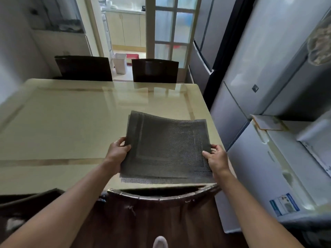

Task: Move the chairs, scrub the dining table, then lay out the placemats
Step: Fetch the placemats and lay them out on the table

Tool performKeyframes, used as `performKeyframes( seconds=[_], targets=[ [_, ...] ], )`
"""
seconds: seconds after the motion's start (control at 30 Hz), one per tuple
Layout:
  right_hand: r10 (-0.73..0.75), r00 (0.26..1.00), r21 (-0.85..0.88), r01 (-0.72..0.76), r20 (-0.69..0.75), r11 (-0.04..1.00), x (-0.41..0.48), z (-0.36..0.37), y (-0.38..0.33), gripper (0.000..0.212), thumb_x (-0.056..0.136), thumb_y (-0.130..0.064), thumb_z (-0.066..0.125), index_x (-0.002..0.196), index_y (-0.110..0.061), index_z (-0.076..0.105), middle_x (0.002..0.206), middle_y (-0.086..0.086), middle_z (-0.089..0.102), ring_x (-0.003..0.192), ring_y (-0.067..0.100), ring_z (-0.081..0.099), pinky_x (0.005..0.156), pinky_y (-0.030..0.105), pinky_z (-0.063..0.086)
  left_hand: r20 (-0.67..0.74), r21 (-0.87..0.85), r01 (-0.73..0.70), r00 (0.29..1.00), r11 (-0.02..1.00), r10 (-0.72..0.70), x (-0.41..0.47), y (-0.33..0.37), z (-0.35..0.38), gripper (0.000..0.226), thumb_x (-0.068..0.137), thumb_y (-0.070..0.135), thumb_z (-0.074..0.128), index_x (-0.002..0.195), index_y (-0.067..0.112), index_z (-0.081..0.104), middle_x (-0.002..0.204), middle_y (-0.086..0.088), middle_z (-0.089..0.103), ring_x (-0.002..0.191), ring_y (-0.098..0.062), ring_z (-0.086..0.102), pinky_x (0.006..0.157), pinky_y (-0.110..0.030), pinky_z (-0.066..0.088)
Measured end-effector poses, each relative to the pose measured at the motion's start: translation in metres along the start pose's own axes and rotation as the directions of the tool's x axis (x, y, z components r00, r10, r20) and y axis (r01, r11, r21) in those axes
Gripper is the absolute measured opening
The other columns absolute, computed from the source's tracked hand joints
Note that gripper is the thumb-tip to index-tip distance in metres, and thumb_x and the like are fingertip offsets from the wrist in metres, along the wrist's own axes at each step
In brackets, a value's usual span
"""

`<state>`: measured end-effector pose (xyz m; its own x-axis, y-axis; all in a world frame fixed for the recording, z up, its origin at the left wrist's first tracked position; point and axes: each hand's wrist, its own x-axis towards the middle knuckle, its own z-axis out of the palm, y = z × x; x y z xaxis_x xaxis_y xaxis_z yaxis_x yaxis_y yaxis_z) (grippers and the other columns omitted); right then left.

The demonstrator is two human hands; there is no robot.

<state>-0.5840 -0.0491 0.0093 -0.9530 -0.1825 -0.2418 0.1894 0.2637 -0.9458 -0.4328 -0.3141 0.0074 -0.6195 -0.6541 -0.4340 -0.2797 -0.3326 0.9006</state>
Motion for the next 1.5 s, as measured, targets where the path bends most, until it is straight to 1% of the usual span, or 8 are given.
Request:
performKeyframes(
  seconds=[0.13, 0.23, 0.37, 0.7, 1.03, 1.13, 1.37, 1.5],
  targets=[
    [0.033, 0.999, -0.116, -0.033, 0.004, 0.993, 0.063, 0.024, 0.012, 0.029, 0.086, 0.004, 0.062, 0.11, 0.0, 0.047, 0.1, 0.015, 0.06, 0.08, 0.02, 0.057, 0.055, 0.015, 0.048, -0.08, 0.028, 0.048, 0.996, 0.998, -0.045, 0.05, -0.009, 0.021, 0.037, 0.095, 0.0, 0.046, 0.13, 0.01, 0.05, 0.112, -0.009, 0.063, 0.081, -0.018, 0.062, 0.075, -0.034, 0.054],
    [0.098, 0.995, -0.21, -0.093, 0.014, 0.973, 0.09, 0.042, 0.036, 0.031, 0.086, 0.001, 0.063, 0.112, 0.002, 0.047, 0.102, 0.016, 0.059, 0.086, 0.023, 0.057, 0.068, 0.027, 0.045, -0.136, 0.054, 0.101, 0.986, 0.993, -0.093, 0.076, -0.028, 0.028, 0.037, 0.094, -0.003, 0.047, 0.126, 0.016, 0.051, 0.102, -0.009, 0.062, 0.074, -0.017, 0.061, 0.064, -0.031, 0.055],
    [0.158, 0.987, -0.284, -0.148, 0.013, 0.947, 0.11, 0.054, 0.072, 0.026, 0.083, 0.0, 0.066, 0.103, -0.001, 0.049, 0.107, 0.024, 0.061, 0.098, 0.034, 0.06, 0.082, 0.038, 0.049, -0.165, 0.125, 0.196, 0.971, 0.973, -0.175, 0.103, -0.059, 0.032, 0.031, 0.091, -0.002, 0.052, 0.119, 0.01, 0.057, 0.102, -0.014, 0.066, 0.091, -0.033, 0.065, 0.087, -0.049, 0.054],
    [0.109, 0.993, -0.504, -0.112, -0.035, 0.856, 0.127, 0.063, 0.114, 0.015, 0.087, -0.01, 0.064, 0.088, -0.008, 0.049, 0.084, 0.007, 0.054, 0.079, 0.022, 0.051, 0.068, 0.027, 0.037, -0.329, 0.504, 0.197, 0.944, 0.841, -0.025, 0.137, -0.096, 0.042, 0.023, 0.082, 0.013, 0.07, 0.101, 0.008, 0.059, 0.099, -0.009, 0.066, 0.087, -0.025, 0.061, 0.079, -0.033, 0.05],
    [-0.183, 0.968, -0.949, 0.21, 0.169, 0.235, 0.116, 0.061, 0.101, 0.016, 0.097, -0.028, 0.049, 0.094, -0.015, 0.058, 0.08, 0.007, 0.069, 0.073, 0.028, 0.066, 0.054, 0.025, 0.033, -0.284, 0.809, 0.151, 0.947, 0.569, 0.153, 0.14, -0.095, 0.04, 0.016, 0.089, 0.023, 0.063, 0.087, 0.007, 0.063, 0.086, -0.011, 0.069, 0.069, -0.022, 0.056, 0.062, -0.028, 0.041],
    [-0.228, 0.943, -0.961, 0.265, 0.242, 0.079, 0.114, 0.062, 0.099, 0.018, 0.077, -0.014, 0.074, 0.069, -0.017, 0.058, 0.051, 0.004, 0.059, 0.043, 0.023, 0.056, 0.045, 0.019, 0.024, -0.213, 0.916, 0.118, 0.953, 0.382, 0.216, 0.138, -0.092, 0.038, 0.019, 0.092, 0.027, 0.058, 0.088, 0.01, 0.062, 0.083, -0.011, 0.07, 0.07, -0.027, 0.063, 0.058, -0.029, 0.045],
    [-0.194, 0.93, -0.944, 0.327, 0.312, 0.047, 0.108, 0.064, 0.091, 0.03, 0.052, 0.0, 0.078, 0.056, -0.017, 0.053, 0.04, 0.004, 0.051, 0.033, 0.022, 0.049, 0.045, 0.02, 0.026, -0.044, 0.987, -0.003, 0.958, 0.162, 0.283, 0.132, -0.087, 0.037, 0.016, 0.097, 0.026, 0.049, 0.093, 0.012, 0.055, 0.09, -0.011, 0.069, 0.078, -0.03, 0.066, 0.055, -0.03, 0.037],
    [-0.209, 0.934, -0.951, 0.306, 0.29, 0.048, 0.107, 0.065, 0.087, 0.028, 0.06, -0.003, 0.078, 0.061, -0.016, 0.053, 0.042, 0.003, 0.053, 0.034, 0.023, 0.051, 0.044, 0.02, 0.024, -0.043, 0.958, -0.043, 0.955, 0.284, 0.293, 0.131, -0.087, 0.038, 0.016, 0.098, 0.024, 0.047, 0.091, 0.01, 0.051, 0.089, -0.014, 0.067, 0.076, -0.031, 0.062, 0.057, -0.031, 0.038]
  ],
)
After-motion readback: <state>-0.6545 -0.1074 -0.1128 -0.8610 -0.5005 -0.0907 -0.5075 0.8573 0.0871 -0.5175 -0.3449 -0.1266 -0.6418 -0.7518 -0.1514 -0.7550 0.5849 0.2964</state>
